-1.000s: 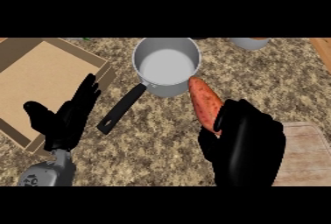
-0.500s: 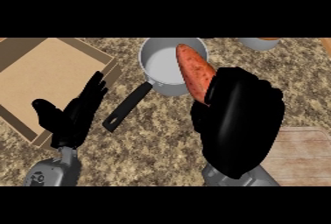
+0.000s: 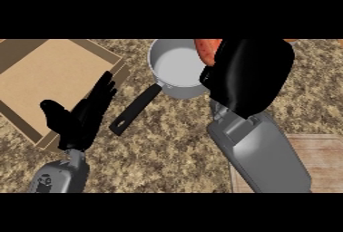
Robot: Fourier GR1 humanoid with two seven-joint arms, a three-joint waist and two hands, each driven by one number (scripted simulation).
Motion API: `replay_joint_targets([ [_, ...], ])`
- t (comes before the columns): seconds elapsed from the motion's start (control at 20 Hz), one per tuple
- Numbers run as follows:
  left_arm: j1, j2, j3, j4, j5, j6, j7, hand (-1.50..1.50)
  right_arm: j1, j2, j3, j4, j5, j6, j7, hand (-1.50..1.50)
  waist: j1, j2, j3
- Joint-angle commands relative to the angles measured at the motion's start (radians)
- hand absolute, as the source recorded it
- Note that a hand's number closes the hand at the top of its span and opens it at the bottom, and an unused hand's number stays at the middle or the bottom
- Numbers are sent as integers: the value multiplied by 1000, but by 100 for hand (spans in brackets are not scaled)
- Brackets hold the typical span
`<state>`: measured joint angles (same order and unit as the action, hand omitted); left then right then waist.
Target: Pick the sweet potato from the cutting board and place it in the pot
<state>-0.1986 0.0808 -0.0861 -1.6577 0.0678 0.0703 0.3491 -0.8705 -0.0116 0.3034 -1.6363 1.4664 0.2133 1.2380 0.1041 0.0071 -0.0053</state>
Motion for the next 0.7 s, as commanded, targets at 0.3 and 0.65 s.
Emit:
replay_joint_targets([
  [0.3,1,-3,-9,15,-18,0,-27,0,-108,11,-150,252,-180,-136,249,150,14,9,3],
  [0.65,-19,-6,-5,8,1,-9,-7,0,-90,11,-227,314,-298,-379,250,-150,30,15,6],
])
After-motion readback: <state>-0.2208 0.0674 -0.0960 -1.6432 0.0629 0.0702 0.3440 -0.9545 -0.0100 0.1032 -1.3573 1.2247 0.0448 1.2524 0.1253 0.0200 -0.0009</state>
